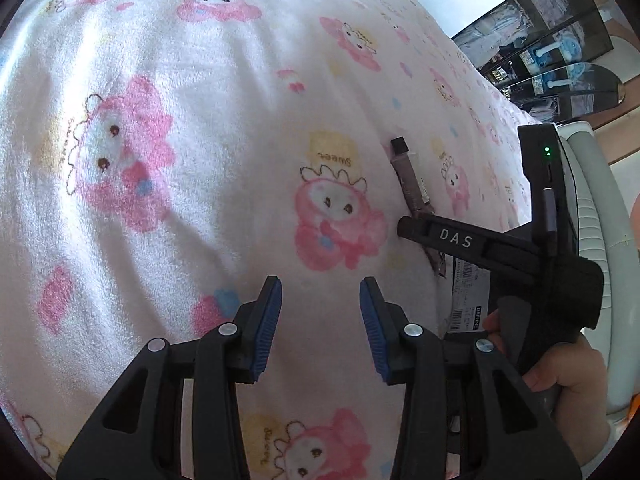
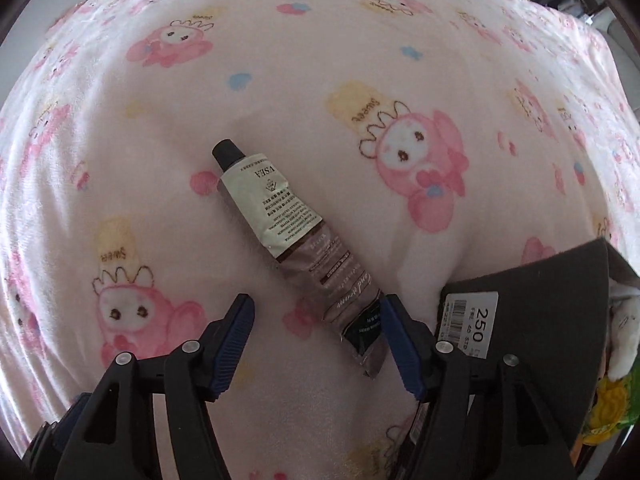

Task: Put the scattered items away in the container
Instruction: 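Withdraw both grippers and reach toward the brown-and-white hand cream tube, then grasp the cream tube with the right gripper while the left gripper pinches it, then lift the cream tube with both grippers up toward the box rim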

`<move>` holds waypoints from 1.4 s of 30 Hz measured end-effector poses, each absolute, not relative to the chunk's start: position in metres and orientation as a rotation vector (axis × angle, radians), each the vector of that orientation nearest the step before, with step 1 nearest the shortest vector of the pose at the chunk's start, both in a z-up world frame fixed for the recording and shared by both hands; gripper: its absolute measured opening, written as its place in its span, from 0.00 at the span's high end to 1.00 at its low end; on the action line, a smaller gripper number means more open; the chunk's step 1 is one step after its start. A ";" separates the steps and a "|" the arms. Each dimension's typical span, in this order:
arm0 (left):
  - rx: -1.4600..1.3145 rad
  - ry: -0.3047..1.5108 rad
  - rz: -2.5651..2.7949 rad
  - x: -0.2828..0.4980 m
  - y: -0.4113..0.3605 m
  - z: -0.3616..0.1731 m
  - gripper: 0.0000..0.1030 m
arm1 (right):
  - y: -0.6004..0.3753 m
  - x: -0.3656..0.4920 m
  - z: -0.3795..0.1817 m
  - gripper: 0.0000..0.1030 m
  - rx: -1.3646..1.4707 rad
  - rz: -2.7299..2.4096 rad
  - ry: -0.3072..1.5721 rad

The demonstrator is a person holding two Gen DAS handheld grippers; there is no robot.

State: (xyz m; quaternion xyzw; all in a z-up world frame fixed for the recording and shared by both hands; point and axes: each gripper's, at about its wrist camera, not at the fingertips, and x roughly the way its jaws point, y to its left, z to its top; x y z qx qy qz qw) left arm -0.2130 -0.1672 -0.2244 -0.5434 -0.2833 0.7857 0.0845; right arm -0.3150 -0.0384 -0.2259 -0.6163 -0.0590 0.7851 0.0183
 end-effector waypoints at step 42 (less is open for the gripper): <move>-1.561 -1.075 2.085 -0.066 -0.119 -0.221 0.70 | 0.023 -0.024 -0.162 0.67 -2.120 2.946 0.279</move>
